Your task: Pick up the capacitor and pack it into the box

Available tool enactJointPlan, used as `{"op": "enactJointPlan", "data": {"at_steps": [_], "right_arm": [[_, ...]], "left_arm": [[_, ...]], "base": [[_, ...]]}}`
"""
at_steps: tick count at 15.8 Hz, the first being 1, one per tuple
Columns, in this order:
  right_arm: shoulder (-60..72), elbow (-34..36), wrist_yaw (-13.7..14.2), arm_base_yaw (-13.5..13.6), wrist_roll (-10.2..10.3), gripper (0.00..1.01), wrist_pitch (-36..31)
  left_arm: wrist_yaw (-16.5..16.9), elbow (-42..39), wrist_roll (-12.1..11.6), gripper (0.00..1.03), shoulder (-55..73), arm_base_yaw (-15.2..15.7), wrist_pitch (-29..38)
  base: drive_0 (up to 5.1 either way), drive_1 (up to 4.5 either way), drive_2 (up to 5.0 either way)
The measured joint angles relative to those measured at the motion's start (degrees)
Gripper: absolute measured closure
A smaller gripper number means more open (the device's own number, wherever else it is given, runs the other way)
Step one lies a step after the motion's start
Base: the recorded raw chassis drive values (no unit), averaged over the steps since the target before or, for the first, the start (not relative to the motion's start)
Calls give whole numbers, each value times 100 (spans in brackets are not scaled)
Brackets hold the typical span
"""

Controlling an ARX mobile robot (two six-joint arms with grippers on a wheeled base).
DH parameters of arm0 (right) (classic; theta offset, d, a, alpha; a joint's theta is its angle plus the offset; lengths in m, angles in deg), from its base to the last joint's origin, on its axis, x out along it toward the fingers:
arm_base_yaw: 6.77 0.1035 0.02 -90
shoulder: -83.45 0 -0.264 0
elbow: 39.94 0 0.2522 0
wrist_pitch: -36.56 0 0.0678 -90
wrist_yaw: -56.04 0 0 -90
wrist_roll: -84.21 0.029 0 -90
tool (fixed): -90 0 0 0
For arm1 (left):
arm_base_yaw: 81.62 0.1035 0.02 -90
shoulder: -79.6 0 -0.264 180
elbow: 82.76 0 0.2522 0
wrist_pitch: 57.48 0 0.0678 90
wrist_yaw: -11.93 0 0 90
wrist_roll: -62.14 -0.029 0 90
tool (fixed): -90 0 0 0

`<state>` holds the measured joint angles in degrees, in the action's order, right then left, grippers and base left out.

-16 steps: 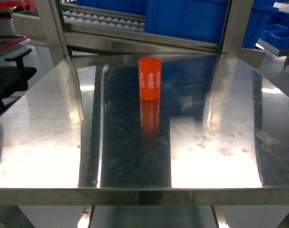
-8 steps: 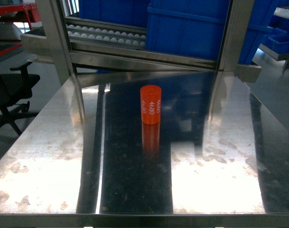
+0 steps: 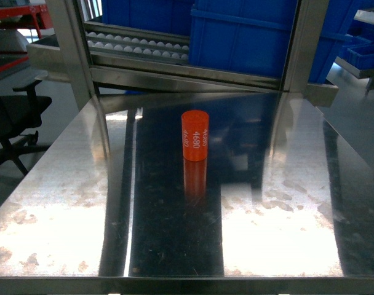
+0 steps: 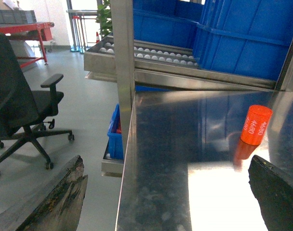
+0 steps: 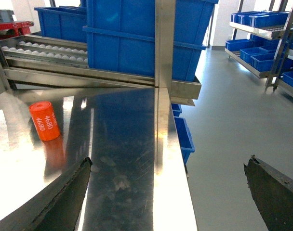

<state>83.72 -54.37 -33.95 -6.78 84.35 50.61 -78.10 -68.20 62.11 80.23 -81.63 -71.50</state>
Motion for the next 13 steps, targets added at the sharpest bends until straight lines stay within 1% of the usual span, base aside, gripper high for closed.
{"op": "enactJointPlan", "data": {"at_steps": [7, 8, 9, 10, 12, 13], "right_arm": [[0, 0, 0, 0, 0, 3, 0], [0, 0, 0, 0, 0, 3, 0], [0, 0, 2, 0, 2, 3, 4], [0, 0, 0, 0, 0, 3, -2], [0, 0, 2, 0, 0, 3, 0], [0, 0, 0, 0, 0, 3, 2]], "left_arm": [[0, 0, 0, 5, 0, 0, 0], [-125, 61, 61, 5, 105, -48, -219], [-420, 105, 186, 5, 883, -267, 350], [-431, 195, 317, 5, 1729, -435, 1058], [-774, 514, 356, 5, 3768, -1045, 2966], [-817, 616, 354, 5, 4133, -1150, 3294]], "base": [[0, 0, 0], [0, 0, 0], [0, 0, 0], [0, 0, 0], [0, 0, 0], [0, 0, 0]]}}
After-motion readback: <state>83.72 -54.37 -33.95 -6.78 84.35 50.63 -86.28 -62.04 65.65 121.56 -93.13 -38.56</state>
